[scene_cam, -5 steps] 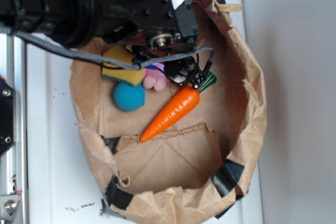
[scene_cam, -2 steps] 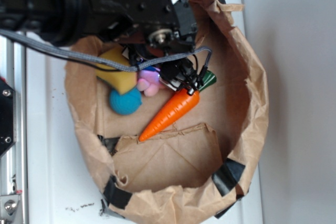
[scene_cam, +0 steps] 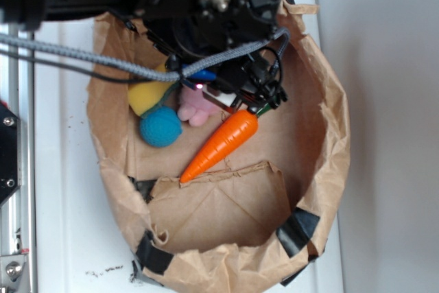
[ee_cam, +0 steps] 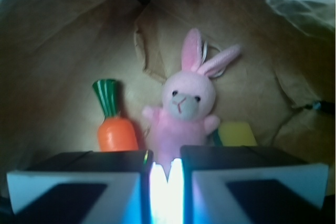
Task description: Grab the pink bunny.
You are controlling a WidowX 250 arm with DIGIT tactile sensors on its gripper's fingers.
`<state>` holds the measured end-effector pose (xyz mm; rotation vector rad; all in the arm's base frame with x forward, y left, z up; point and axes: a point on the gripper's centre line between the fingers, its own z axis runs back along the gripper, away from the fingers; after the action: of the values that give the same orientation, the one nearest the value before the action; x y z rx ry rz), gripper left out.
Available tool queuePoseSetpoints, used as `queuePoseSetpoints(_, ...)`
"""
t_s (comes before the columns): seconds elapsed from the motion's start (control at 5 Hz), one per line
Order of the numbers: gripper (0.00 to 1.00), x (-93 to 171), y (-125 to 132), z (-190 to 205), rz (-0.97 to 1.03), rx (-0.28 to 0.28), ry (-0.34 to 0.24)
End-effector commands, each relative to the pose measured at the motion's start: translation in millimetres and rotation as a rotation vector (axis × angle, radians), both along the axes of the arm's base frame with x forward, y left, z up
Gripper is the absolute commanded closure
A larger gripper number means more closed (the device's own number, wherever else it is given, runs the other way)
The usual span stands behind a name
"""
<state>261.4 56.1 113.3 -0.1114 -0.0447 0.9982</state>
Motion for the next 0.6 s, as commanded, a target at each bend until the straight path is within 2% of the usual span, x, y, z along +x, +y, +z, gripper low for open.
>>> queuePoseSetpoints(0.0, 0.85, -0.7, 14.1, 14.6, -0.001, 0.069, -0.080)
queuePoseSetpoints(0.2, 0.00, -2.9, 23.2, -6.6, 0.059, 0.089, -0.037)
queuePoseSetpoints(0.4, 0.00, -6.3, 27.0, -28.7, 0.086, 0.114, -0.034)
